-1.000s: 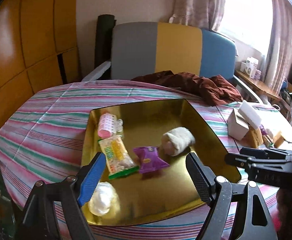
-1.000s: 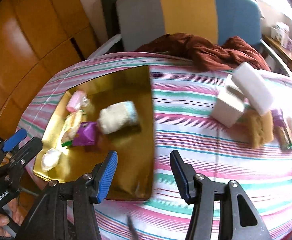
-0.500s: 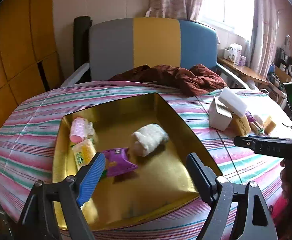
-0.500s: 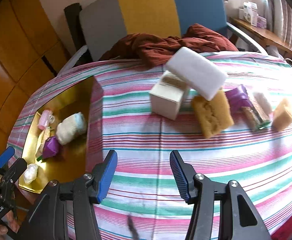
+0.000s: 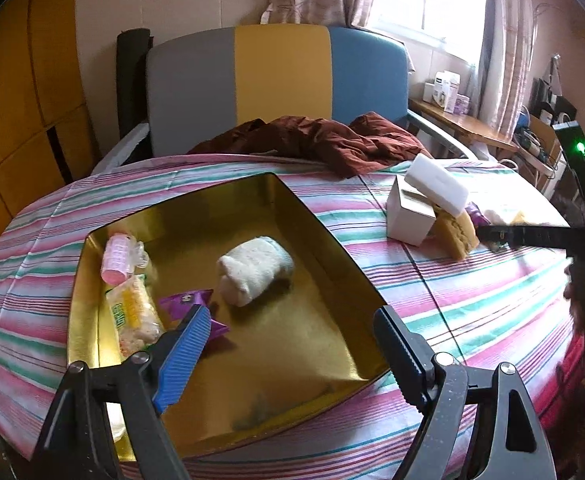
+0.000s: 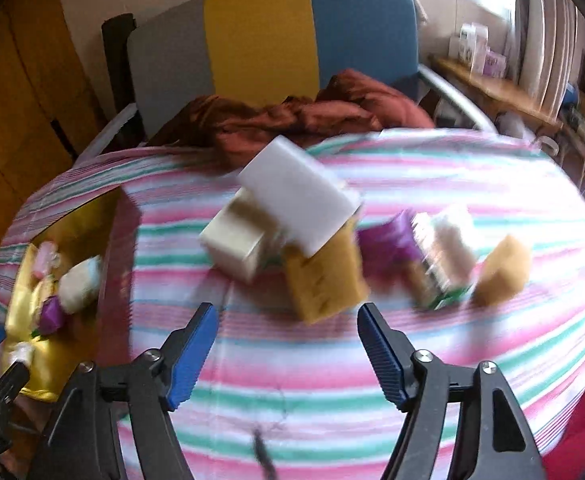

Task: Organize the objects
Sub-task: 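Withdraw both tools from the tray back toward the remaining items, then grasp the white sponge with the right gripper while the left gripper grasps the instruction leaflet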

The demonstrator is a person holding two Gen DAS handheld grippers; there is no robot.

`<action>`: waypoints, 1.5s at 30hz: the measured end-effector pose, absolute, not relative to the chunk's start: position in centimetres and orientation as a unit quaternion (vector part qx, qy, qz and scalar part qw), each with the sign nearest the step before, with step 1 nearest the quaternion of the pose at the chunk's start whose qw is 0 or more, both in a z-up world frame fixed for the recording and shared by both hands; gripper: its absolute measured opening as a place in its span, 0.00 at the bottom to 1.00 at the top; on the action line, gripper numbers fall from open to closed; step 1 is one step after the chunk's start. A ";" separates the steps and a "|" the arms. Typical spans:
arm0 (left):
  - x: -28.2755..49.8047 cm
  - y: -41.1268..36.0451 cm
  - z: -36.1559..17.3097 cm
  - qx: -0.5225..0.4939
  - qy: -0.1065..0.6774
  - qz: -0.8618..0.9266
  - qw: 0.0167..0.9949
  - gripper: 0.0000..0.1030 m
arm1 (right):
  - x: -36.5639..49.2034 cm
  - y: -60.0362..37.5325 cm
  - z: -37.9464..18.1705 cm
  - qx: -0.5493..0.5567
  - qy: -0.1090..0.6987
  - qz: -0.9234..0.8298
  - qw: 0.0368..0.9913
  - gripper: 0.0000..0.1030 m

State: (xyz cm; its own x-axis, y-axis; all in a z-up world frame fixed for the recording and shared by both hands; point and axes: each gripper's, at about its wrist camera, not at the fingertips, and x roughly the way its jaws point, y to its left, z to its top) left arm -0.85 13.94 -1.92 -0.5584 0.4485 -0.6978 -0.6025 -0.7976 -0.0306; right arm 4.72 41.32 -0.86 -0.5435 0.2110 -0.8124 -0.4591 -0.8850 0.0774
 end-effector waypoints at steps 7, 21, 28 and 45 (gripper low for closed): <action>-0.9 14.5 -2.2 -0.367 0.107 0.872 0.306 0.82 | 0.1 43.2 -0.3 -0.448 0.029 0.873 0.190 0.74; -2.3 15.2 -2.7 -0.382 0.098 0.865 0.311 0.82 | -5.8 43.6 -4.3 -0.517 -0.086 0.839 0.143 0.60; -2.6 17.0 -2.1 -0.375 0.107 0.863 0.321 0.82 | -2.3 45.6 -2.0 -0.458 0.033 0.875 0.154 0.59; -5.1 30.3 -1.3 -0.358 0.179 0.833 0.382 0.84 | 3.0 50.6 0.1 -0.348 0.204 0.899 0.169 0.59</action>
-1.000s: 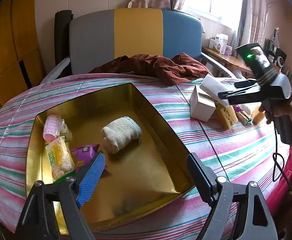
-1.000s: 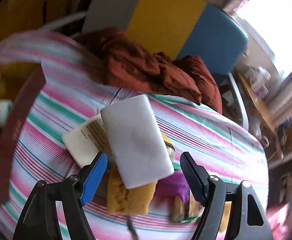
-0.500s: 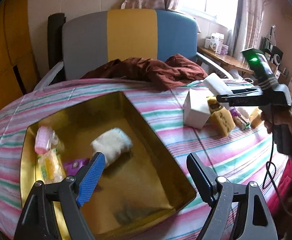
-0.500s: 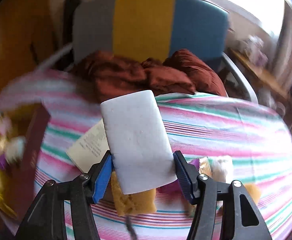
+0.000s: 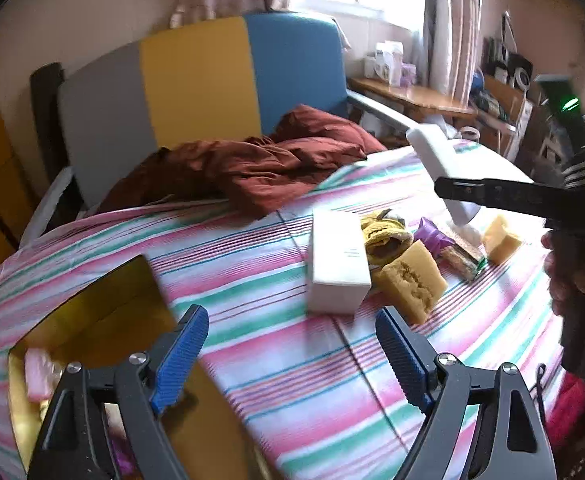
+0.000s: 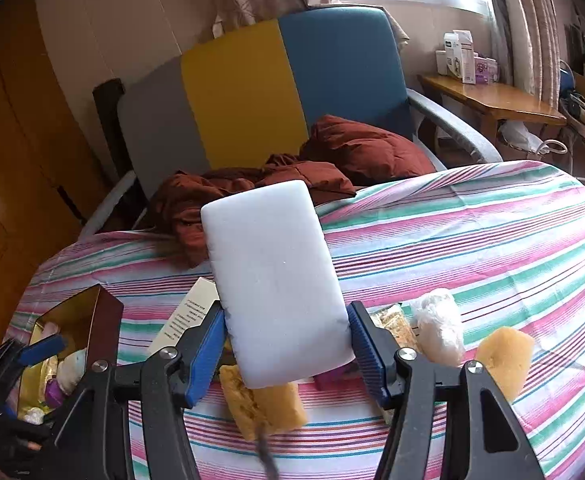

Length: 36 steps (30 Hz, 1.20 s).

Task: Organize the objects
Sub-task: 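Grasp the white sponge with the right gripper while the left gripper grasps the instruction leaflet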

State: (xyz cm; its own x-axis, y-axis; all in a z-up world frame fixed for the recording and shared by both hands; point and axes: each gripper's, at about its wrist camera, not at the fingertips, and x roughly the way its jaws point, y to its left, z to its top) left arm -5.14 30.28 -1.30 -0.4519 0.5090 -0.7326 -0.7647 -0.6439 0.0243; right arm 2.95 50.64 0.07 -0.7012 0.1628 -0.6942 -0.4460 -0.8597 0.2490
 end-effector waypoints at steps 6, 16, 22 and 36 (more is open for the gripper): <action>-7.2 35.0 -3.2 -0.379 0.190 0.815 0.394 0.87 | 3.2 50.8 0.2 -0.345 0.205 0.901 0.165 0.59; -9.3 40.0 -6.2 -0.404 0.223 0.795 0.394 0.87 | 3.1 51.0 0.3 -0.342 0.197 0.905 0.160 0.59; -11.2 40.2 -7.9 -0.440 0.208 0.790 0.372 0.78 | 2.9 50.7 0.3 -0.344 0.191 0.906 0.157 0.59; -8.4 36.4 -4.5 -0.407 0.149 0.809 0.398 0.49 | 2.9 50.0 0.3 -0.341 0.180 0.912 0.140 0.59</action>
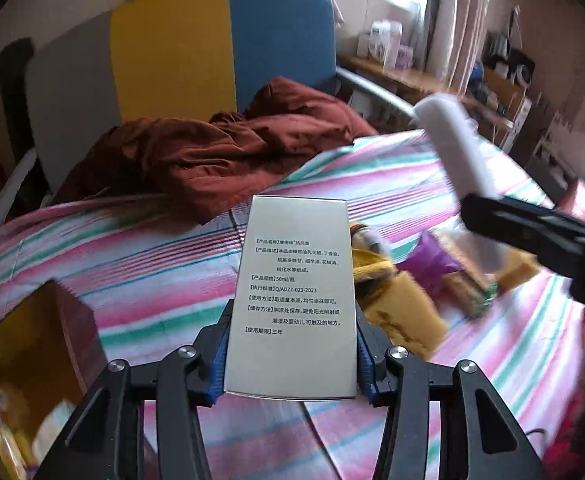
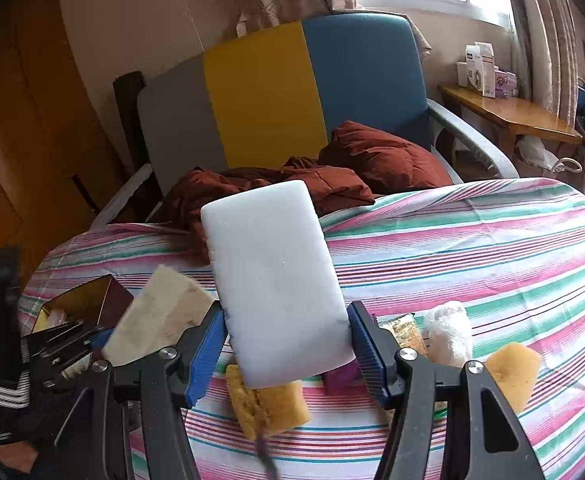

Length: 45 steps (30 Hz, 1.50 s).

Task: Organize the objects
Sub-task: 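Carry the leaflet and white sponge over the gold tray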

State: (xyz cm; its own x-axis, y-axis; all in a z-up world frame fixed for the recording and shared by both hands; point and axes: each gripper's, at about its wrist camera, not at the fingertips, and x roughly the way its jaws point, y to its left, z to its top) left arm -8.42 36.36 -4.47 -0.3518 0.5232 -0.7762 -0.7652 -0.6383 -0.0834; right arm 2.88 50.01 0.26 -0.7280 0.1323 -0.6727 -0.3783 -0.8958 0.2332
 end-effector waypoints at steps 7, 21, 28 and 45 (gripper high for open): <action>-6.2 31.3 -1.7 -0.390 0.110 0.831 0.382 0.49 | 2.6 48.8 0.1 -0.348 0.163 0.914 0.132 0.59; -6.1 15.4 0.7 -0.373 0.020 0.886 0.277 0.49 | -0.6 39.2 1.8 -0.361 0.143 0.920 0.052 0.59; -6.5 8.3 0.0 -0.369 -0.004 0.902 0.226 0.49 | -4.3 30.7 2.3 -0.374 0.129 0.918 -0.012 0.59; -4.3 3.7 -1.9 -0.366 -0.017 0.905 0.217 0.50 | -7.3 22.2 1.2 -0.410 0.100 0.906 -0.043 0.59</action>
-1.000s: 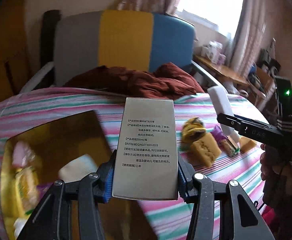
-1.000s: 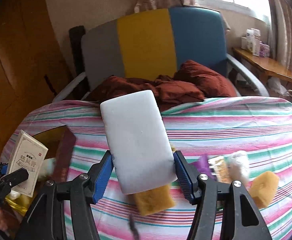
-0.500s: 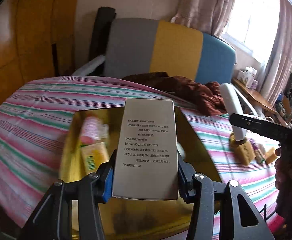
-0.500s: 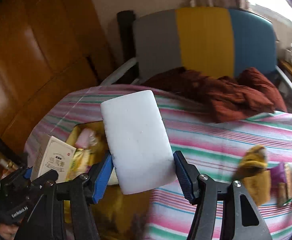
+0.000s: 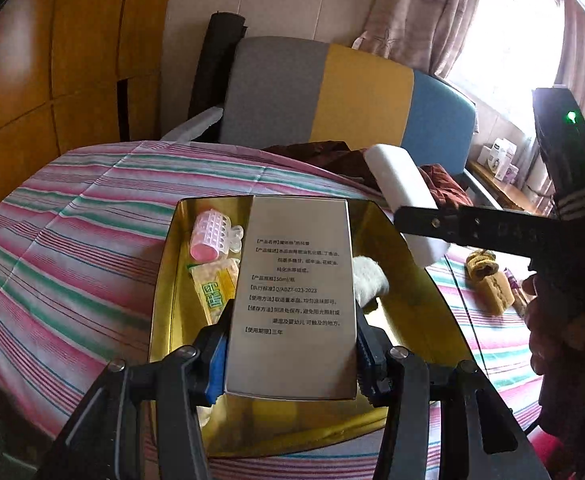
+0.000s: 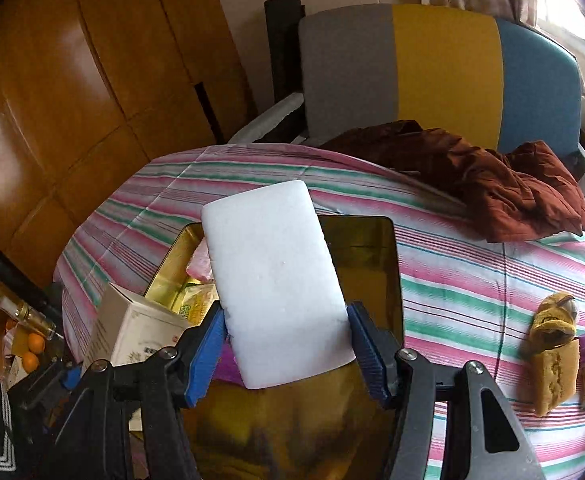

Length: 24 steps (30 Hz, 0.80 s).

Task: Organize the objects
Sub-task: 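Carry the leaflet and white sponge over the gold tray, then open both grippers to drop the leaflet and white sponge into the tray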

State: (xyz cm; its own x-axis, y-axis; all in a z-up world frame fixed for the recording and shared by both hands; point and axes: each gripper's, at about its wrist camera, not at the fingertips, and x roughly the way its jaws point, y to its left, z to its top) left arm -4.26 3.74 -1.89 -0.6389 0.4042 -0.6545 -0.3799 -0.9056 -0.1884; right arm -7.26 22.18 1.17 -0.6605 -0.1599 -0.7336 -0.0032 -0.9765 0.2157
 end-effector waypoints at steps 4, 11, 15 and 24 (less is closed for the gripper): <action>-4.1 3.9 -2.2 -0.371 -0.018 0.903 0.216 0.50 | -7.2 21.6 1.2 0.413 -0.096 -0.905 0.046 0.59; -4.0 4.1 -2.7 -0.378 -0.015 0.901 0.212 0.50 | -7.9 21.4 1.1 0.419 -0.095 -0.902 0.047 0.59; -4.1 4.4 -3.0 -0.382 -0.012 0.900 0.211 0.49 | -8.7 21.3 0.9 0.424 -0.095 -0.899 0.049 0.59; -4.1 3.7 -2.9 -0.377 -0.024 0.903 0.207 0.65 | -11.7 20.2 -0.2 0.443 -0.105 -0.888 0.061 0.63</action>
State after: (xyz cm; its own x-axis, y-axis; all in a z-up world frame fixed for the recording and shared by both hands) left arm -4.12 3.67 -2.88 -0.6302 0.3917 -0.6703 -0.3561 -0.9131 -0.1987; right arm -11.72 20.21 -0.21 -0.6001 -0.2020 -0.7740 0.0164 -0.9705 0.2406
